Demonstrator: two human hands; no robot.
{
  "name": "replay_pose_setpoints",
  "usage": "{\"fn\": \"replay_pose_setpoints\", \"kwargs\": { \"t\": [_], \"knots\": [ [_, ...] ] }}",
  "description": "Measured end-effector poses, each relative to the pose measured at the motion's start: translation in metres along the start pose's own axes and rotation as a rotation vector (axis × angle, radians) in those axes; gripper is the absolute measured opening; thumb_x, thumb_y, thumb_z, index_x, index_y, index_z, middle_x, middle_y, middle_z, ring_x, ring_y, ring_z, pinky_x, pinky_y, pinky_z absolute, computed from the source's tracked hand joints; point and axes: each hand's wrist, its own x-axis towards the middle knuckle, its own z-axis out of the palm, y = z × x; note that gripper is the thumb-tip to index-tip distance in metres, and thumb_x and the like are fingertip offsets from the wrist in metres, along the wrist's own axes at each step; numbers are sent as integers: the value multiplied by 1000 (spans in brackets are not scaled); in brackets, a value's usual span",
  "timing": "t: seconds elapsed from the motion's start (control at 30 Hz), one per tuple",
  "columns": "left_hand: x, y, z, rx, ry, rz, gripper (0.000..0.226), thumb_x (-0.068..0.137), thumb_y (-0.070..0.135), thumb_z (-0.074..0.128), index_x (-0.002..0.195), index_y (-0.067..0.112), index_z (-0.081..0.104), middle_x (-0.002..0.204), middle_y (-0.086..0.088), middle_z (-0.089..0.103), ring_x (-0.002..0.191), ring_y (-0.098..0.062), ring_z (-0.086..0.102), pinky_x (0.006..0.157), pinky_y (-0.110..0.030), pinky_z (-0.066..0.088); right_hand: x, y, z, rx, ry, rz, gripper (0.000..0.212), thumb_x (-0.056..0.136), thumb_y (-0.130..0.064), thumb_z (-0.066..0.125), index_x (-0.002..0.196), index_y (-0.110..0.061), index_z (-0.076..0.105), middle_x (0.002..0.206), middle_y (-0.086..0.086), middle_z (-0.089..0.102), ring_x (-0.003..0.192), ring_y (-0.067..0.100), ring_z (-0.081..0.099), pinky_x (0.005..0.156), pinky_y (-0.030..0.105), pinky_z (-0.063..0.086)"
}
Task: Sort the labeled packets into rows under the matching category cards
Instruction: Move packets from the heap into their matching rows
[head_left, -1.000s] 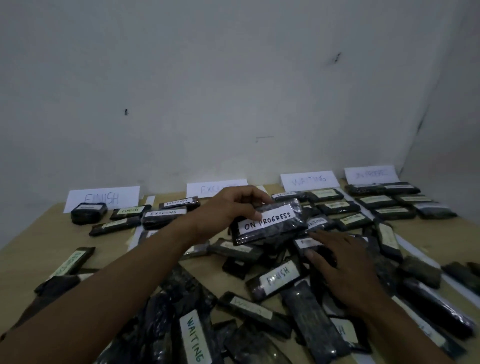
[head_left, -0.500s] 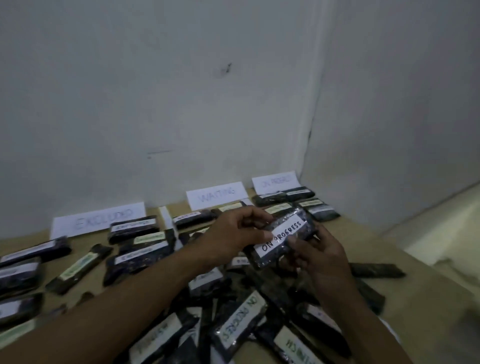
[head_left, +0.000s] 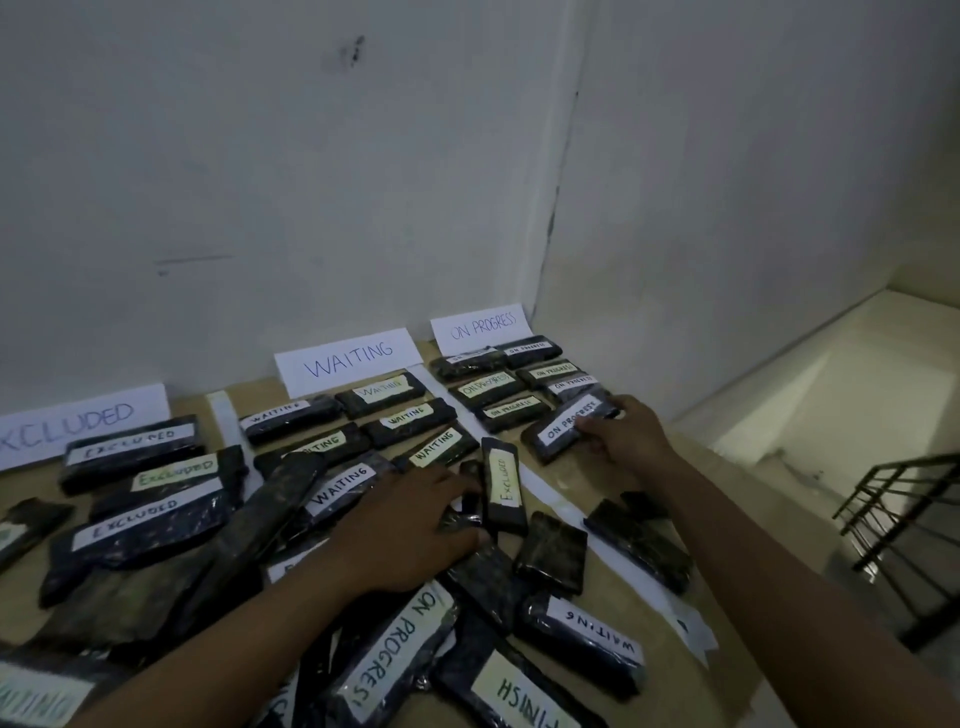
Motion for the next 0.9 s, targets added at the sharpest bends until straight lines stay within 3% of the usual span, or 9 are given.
{"fn": "replay_pose_setpoints", "kwargs": {
  "t": [0.07, 0.23, 0.4, 0.47, 0.53, 0.67, 0.73, 0.8, 0.9],
  "knots": [
    [0, 0, 1, -22, 3, -6, 50, 88, 63, 48, 133, 42, 42, 132, 16, 48, 119, -6, 43, 101, -31, 34, 6, 1, 7, -171, -40, 15, 33, 79, -27, 74, 106, -13, 63, 109, 9, 67, 91, 24, 65, 79, 39, 55],
    [-1, 1, 1, -31, -1, -16, 50, 88, 62, 47, 133, 40, 43, 131, 15, 48, 119, -8, 42, 101, -32, 34, 3, -2, 9, -421, -63, 23, 43, 80, -41, 71, 109, -10, 68, 111, 9, 67, 85, 21, 60, 64, 26, 44],
    [-1, -1, 1, -34, 2, -17, 51, 88, 63, 47, 133, 39, 44, 131, 13, 49, 119, -9, 44, 99, -33, 37, -16, -7, -6, -502, -37, -148, 48, 87, -35, 66, 128, -13, 55, 124, 8, 60, 106, 22, 57, 81, 24, 39],
    [-1, -1, 1, -31, 6, -14, 51, 88, 62, 47, 133, 38, 44, 130, 12, 50, 118, -10, 45, 97, -33, 38, -25, -5, -25, -524, -35, -222, 44, 85, -16, 67, 128, -18, 56, 124, 8, 61, 100, 18, 55, 78, 22, 39],
    [-1, -1, 1, -32, 7, -12, 52, 88, 62, 47, 133, 37, 45, 130, 11, 50, 118, -11, 45, 97, -33, 38, -36, -2, -51, -613, -151, -242, 53, 78, 1, 62, 127, -22, 58, 127, 7, 60, 102, 15, 53, 72, 16, 39],
    [-2, -1, 1, -34, 2, -16, 52, 89, 61, 48, 134, 36, 45, 131, 11, 50, 119, -11, 46, 97, -33, 38, -59, 11, -86, -917, -415, -159, 58, 78, 1, 62, 130, -23, 56, 129, 3, 54, 118, 20, 49, 89, 24, 40],
    [-2, -1, 1, -42, -4, -18, 51, 89, 61, 48, 134, 37, 44, 131, 11, 50, 119, -11, 46, 97, -33, 38, -64, 25, -89, -998, -359, -183, 46, 84, -9, 63, 127, -25, 57, 124, 3, 55, 111, 19, 50, 88, 26, 41],
    [-3, 0, 1, -53, -10, -17, 51, 89, 61, 48, 134, 38, 44, 131, 11, 49, 120, -11, 45, 97, -34, 39, -69, 33, -87, -947, -187, -237, 29, 94, -20, 56, 122, -22, 60, 116, 4, 61, 99, 18, 55, 81, 28, 44],
    [-3, -1, 2, -51, -14, -13, 52, 88, 63, 47, 134, 38, 43, 130, 11, 49, 118, -10, 45, 96, -34, 40, -79, 28, -80, -320, 16, -97, 22, 98, -19, 50, 111, -10, 66, 101, 6, 68, 83, 21, 63, 70, 27, 49]
  ]
}}
